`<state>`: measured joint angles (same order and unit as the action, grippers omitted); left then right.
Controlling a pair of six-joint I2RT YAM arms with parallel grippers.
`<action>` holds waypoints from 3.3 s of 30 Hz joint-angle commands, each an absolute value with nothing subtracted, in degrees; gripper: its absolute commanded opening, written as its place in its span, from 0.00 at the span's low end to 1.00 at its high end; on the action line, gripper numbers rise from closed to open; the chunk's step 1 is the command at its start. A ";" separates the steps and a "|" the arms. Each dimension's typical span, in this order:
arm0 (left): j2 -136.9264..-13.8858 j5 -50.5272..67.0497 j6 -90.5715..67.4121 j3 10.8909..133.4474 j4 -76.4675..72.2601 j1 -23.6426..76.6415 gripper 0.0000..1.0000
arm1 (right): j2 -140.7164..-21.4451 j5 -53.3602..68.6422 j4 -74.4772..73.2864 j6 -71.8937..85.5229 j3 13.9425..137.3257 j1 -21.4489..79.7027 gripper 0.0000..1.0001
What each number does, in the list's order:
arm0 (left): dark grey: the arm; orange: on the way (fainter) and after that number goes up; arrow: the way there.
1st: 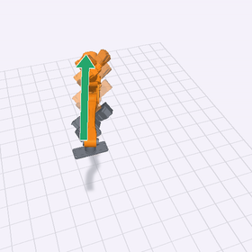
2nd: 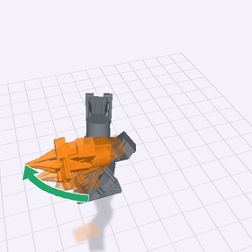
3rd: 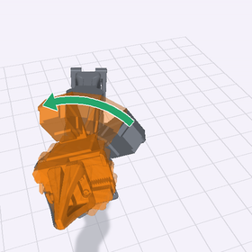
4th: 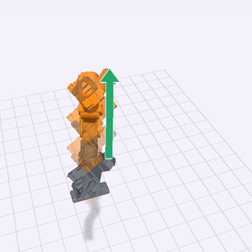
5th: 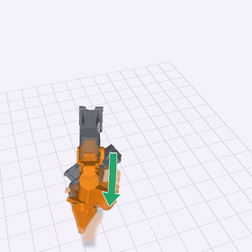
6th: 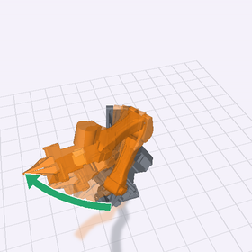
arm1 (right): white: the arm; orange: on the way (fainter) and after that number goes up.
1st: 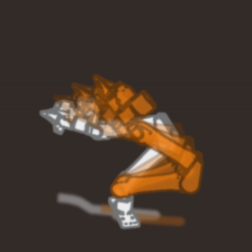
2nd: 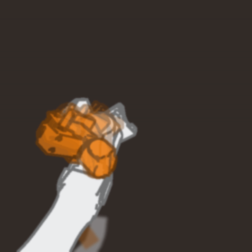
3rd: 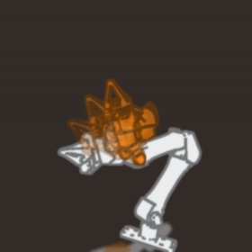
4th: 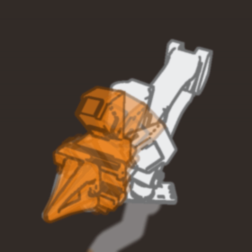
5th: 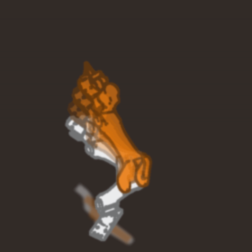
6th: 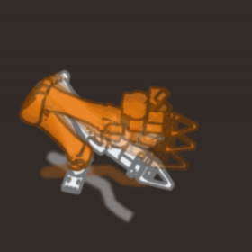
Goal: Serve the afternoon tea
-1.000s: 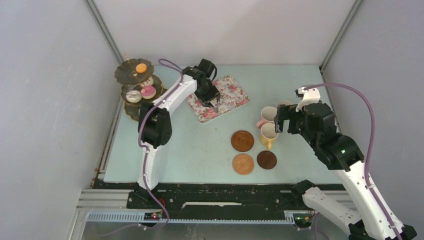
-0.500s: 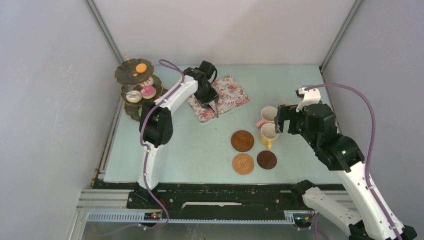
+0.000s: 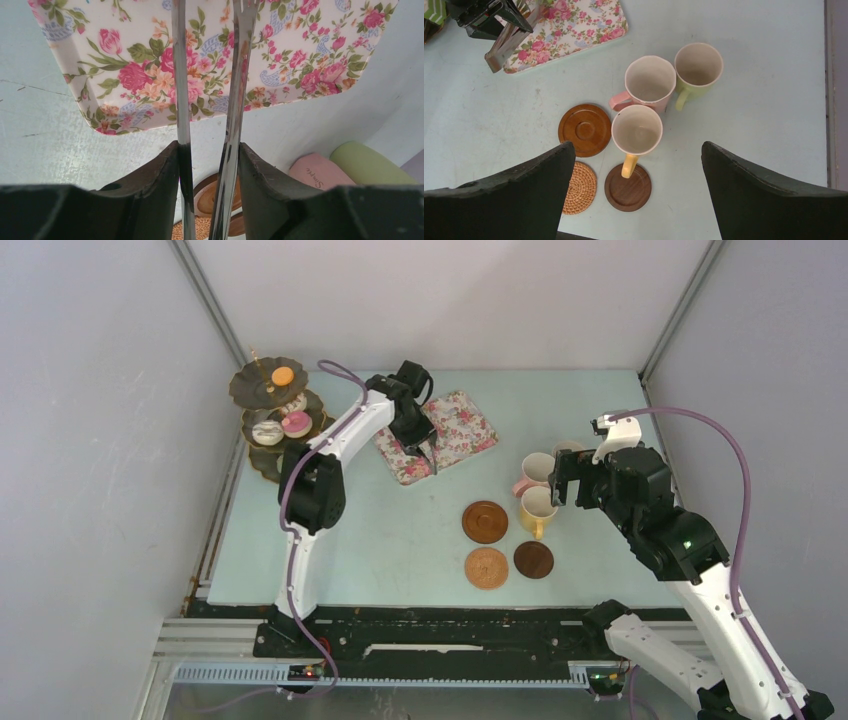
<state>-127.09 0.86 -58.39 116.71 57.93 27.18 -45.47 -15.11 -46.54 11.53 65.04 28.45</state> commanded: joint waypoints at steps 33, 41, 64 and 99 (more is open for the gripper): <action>-121.37 2.79 -59.24 110.65 54.71 27.09 0.44 | -44.91 -16.25 -44.30 11.49 65.01 28.81 1.00; -117.62 -2.18 -43.06 112.87 55.19 26.70 0.53 | -45.32 -16.06 -44.29 11.35 64.98 28.95 1.00; -104.14 5.34 -4.80 89.60 39.42 18.27 0.55 | -47.48 -14.54 -45.64 12.65 66.29 26.39 1.00; -117.20 16.08 -7.94 104.40 51.66 13.03 0.52 | -48.82 -13.59 -45.75 12.93 67.00 26.88 1.00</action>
